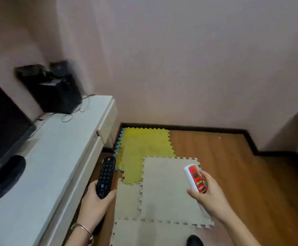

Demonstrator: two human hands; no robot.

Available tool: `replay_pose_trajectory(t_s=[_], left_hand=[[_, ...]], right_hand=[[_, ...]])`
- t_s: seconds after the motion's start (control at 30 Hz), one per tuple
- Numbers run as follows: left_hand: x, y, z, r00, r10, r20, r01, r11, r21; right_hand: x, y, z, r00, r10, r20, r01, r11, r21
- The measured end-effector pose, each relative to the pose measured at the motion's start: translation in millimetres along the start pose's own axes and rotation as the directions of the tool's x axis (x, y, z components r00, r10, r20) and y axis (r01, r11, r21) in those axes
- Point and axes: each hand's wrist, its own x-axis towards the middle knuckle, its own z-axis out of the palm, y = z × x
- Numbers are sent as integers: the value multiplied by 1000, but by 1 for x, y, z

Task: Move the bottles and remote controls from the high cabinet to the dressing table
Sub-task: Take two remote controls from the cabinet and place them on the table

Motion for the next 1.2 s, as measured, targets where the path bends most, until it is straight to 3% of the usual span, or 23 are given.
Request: replay_pose_trajectory(t_s=[0.23, 0.5, 0.63, 0.77, 1.0, 1.2], left_hand=[[20, 61, 165, 942, 129, 310, -193, 963, 186], [15, 112, 330, 806, 122, 579, -324, 910, 259], [25, 124, 374, 767, 101, 633, -363, 883, 299], [53, 140, 398, 773, 89, 628, -374, 864, 338], [129, 183, 460, 756, 27, 654, -363, 848, 385], [195, 257, 522, 689, 56, 723, -475, 788, 392]], right_hand=[[-3, 131, -99, 899, 352, -260, -340, 936, 93], [-19, 231, -181, 674, 629, -387, -569, 777, 271], [-16, 260, -203, 604, 695, -390, -611, 718, 334], [5, 266, -217, 551, 742, -382, -631, 670, 391], [91, 269, -257, 517, 745, -422, -581, 667, 466], [158, 261, -290, 386, 782, -489, -553, 620, 556]])
